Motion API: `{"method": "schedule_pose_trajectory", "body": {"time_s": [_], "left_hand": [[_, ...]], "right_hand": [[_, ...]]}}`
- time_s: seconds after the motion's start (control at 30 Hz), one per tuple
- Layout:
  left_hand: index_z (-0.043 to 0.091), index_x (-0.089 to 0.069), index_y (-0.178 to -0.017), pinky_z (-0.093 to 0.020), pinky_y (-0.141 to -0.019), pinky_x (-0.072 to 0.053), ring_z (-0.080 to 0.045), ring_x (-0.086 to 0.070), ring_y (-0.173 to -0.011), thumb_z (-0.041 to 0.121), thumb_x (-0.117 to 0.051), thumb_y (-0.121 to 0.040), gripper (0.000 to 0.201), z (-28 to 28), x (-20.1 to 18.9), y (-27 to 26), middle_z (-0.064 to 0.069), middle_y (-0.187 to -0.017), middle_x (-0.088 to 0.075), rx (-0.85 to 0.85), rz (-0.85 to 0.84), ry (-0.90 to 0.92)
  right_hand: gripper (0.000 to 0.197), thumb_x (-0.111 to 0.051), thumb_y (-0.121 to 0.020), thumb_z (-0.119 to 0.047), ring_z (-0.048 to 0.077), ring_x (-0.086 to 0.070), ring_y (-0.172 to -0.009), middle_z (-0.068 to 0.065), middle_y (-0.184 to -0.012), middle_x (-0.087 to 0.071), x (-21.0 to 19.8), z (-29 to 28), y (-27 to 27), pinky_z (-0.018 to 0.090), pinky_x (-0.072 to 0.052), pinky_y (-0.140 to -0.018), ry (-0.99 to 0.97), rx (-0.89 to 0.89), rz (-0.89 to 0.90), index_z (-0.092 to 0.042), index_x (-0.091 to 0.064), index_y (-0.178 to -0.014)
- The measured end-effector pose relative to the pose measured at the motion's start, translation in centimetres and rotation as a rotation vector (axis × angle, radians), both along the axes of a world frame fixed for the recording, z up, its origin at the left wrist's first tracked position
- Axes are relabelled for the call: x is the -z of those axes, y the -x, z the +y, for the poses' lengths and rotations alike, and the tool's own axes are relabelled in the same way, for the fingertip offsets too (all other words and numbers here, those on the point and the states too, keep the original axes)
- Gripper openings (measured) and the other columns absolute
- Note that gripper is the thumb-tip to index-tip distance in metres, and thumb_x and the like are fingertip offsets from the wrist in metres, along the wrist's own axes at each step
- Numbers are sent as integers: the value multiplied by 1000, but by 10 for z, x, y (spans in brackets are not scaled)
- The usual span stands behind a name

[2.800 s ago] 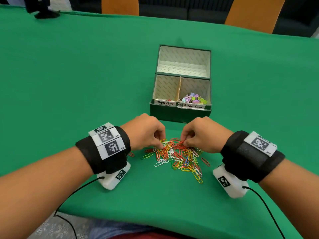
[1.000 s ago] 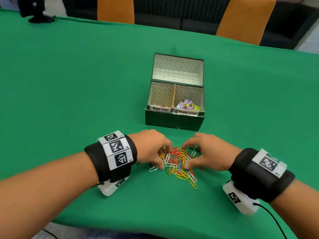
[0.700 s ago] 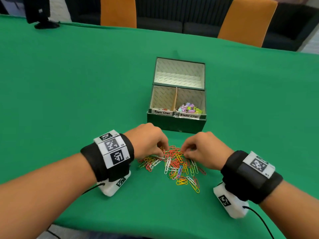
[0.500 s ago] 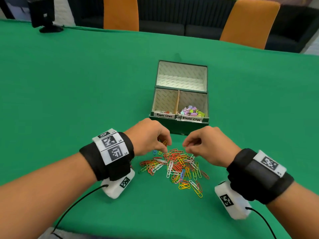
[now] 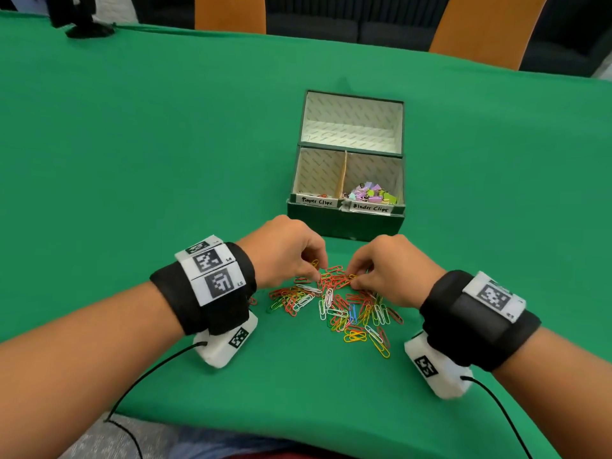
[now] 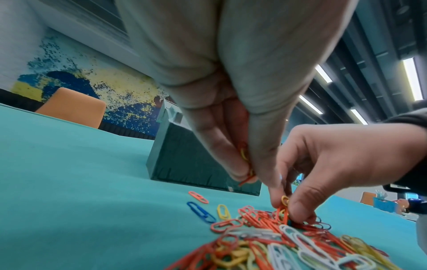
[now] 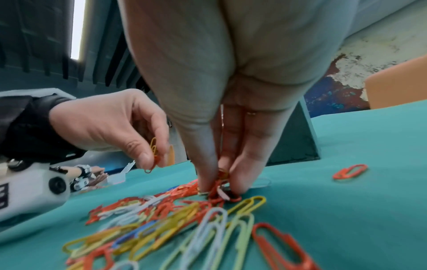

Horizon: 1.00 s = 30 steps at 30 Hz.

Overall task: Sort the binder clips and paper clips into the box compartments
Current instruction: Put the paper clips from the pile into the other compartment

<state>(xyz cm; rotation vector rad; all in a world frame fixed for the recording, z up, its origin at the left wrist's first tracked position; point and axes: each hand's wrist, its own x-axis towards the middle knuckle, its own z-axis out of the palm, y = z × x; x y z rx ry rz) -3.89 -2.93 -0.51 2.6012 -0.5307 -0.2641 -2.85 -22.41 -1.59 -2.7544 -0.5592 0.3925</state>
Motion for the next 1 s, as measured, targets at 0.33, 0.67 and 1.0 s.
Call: {"method": "schedule_pose_trajectory", "body": {"time_s": [0.33, 0.67, 1.0], "left_hand": [[21, -76, -86, -8, -60, -41, -3, -58, -61, 24, -81, -73, 15, 2, 1, -3, 5, -71, -71, -14, -30, 74], [17, -74, -84, -30, -76, -54, -17, -66, -75, 16, -81, -73, 13, 0, -62, -71, -2, -78, -72, -145, -288, 230], [17, -69, -111, -27, -93, -51, -10, -66, -93, 3, -71, -80, 34, 12, -37, -79, 1, -102, -71, -171, -268, 153]], "right_hand": [[8, -79, -75, -21, -6, -60, -50, -5, -67, -72, -7, -10, -6, 11, -49, -60, -196, 79, 53, -21, -76, -81], [6, -79, -76, -18, 9, -69, -55, -5, -61, -70, -29, -3, -10, 13, -48, -53, -322, 96, 61, -19, -73, -77], [5, -80, -75, -16, 11, -66, -55, 2, -65, -73, -61, -3, -37, 27, -53, -62, -498, 186, -41, -17, -75, -77]]}}
